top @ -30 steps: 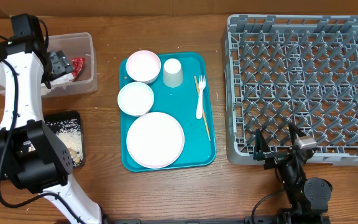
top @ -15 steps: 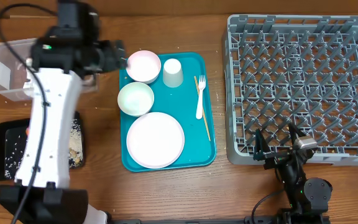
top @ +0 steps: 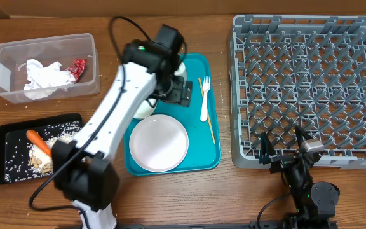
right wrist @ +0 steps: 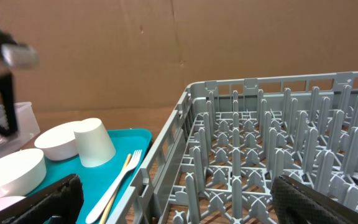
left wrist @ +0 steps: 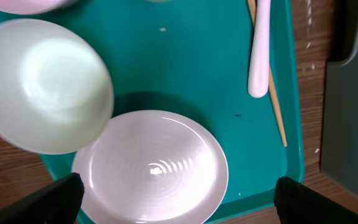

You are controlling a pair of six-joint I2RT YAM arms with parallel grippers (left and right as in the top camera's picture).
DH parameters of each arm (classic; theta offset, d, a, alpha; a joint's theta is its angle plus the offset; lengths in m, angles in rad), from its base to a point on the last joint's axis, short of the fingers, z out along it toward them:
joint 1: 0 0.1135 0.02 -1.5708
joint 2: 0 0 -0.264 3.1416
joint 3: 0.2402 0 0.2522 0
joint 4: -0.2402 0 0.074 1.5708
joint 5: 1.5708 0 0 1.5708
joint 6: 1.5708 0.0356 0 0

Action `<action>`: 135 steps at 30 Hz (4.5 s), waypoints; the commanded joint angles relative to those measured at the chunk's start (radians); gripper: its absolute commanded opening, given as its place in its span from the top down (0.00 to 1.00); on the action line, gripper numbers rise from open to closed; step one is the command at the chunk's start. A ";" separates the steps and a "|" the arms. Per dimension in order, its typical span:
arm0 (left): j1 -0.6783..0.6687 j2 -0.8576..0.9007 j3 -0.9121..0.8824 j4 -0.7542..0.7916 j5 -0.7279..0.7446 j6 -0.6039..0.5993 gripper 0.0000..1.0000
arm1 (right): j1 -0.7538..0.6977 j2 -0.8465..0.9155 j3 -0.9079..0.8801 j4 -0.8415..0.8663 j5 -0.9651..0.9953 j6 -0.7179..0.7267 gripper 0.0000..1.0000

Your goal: Sort waste into correct bins and load items into the dishwasher rack

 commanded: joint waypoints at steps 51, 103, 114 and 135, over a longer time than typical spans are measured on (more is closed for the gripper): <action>0.786 0.047 -0.006 0.047 0.048 -0.317 0.00 | 0.005 -0.008 0.032 0.499 -0.597 0.798 0.00; 0.786 0.047 -0.006 0.047 0.048 -0.317 0.00 | 0.774 1.936 1.334 -0.663 0.208 0.242 0.29; 0.786 0.047 -0.006 0.047 0.048 -0.317 0.00 | 0.769 2.020 1.329 -0.675 0.208 0.283 0.56; 0.786 0.047 -0.006 0.047 0.048 -0.317 0.00 | 0.697 1.943 1.619 -1.212 0.544 0.270 0.96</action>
